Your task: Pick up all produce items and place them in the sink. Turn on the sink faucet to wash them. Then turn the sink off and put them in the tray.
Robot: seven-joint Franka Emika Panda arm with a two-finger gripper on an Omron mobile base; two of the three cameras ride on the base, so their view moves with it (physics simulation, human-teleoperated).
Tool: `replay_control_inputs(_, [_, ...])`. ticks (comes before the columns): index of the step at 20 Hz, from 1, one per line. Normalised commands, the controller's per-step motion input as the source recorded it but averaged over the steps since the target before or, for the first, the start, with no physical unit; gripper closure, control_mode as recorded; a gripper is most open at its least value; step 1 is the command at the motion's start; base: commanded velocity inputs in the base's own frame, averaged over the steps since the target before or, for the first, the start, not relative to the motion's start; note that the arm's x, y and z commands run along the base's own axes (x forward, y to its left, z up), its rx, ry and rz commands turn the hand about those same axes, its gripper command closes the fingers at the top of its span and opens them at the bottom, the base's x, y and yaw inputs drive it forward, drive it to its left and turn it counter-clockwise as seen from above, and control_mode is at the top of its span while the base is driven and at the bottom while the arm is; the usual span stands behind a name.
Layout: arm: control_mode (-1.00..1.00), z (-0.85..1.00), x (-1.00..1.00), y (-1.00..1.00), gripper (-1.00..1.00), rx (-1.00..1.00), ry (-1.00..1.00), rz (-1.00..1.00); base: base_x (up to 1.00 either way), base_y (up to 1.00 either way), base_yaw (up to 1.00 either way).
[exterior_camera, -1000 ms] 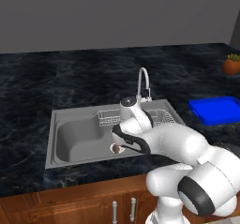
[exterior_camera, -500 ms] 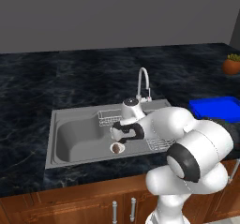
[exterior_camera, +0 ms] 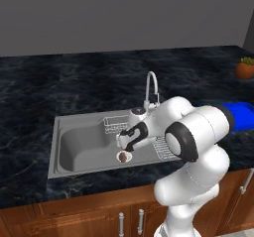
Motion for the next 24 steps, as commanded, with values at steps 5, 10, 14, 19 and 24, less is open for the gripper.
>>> replay_control_inputs(5, [-1.00, -0.37, 0.24, 0.06, -1.00, 0.01, 0.02, -0.02, 0.00, 0.00, 0.00])
replay_control_inputs(10, [-1.00, -0.36, 0.30, 0.08, -1.00, 0.01, 0.01, -0.01, 0.00, 0.00, 0.00])
replay_control_inputs(14, [-1.00, -0.34, 0.29, 0.07, -1.00, 0.00, 0.00, -0.01, 0.00, 0.00, 0.00])
replay_control_inputs(19, [-1.00, -0.33, 0.23, 0.19, -1.00, 0.00, 0.00, -0.01, 0.00, 0.00, 0.00])
replay_control_inputs(24, [-1.00, -0.30, 0.29, 0.17, -1.00, 0.00, 0.00, -0.02, 0.00, 0.00, 0.00])
